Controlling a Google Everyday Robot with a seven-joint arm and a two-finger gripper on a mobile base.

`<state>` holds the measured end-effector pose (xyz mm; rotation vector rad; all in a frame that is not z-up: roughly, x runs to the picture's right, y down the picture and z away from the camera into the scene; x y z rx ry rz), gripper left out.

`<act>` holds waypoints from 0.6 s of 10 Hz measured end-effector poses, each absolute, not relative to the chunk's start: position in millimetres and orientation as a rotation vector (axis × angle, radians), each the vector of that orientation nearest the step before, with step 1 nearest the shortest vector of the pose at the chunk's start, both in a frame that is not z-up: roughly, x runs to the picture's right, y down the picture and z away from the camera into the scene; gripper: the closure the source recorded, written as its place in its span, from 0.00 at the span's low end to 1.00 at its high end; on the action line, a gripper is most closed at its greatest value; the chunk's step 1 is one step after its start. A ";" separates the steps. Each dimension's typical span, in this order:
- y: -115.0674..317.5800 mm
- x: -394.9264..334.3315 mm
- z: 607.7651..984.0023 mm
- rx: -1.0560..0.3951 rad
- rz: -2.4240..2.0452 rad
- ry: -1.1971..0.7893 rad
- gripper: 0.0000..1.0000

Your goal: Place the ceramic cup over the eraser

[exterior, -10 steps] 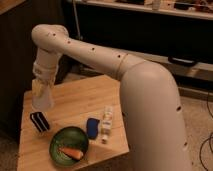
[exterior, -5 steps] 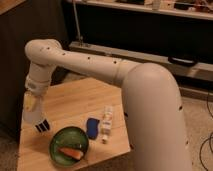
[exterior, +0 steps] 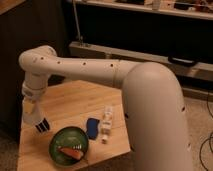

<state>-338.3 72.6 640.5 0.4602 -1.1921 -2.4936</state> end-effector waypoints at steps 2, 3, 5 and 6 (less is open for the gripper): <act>75.0 -343.2 645.6 0.461 -2.527 -1.163 1.00; 76.2 -345.2 647.8 0.457 -2.544 -1.153 1.00; 81.5 -348.5 654.4 0.432 -2.578 -1.152 1.00; 84.8 -348.2 659.0 0.411 -2.593 -1.157 1.00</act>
